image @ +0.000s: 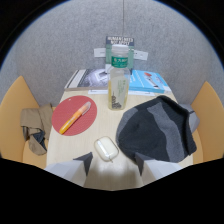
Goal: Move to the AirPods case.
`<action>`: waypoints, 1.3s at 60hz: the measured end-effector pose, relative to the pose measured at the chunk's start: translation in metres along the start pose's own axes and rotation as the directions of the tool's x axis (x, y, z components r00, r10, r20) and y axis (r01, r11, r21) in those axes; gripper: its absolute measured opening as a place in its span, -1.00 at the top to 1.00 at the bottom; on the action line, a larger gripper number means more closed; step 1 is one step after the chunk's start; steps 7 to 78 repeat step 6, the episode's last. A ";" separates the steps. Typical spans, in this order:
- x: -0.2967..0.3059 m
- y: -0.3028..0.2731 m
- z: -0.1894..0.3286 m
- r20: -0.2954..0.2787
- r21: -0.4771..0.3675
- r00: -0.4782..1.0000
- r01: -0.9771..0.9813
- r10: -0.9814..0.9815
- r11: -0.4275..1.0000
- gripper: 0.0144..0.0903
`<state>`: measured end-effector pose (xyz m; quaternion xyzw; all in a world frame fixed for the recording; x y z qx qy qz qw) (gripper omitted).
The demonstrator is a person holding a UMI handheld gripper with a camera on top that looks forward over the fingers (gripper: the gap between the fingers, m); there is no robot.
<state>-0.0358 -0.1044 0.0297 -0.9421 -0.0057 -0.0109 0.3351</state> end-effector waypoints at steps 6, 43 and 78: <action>0.000 -0.001 0.000 -0.001 0.006 1.000 -0.002 0.002 1.000 -0.91; 0.000 -0.001 0.000 -0.001 0.006 1.000 -0.002 0.002 1.000 -0.91; 0.000 -0.001 0.000 -0.001 0.006 1.000 -0.002 0.002 1.000 -0.91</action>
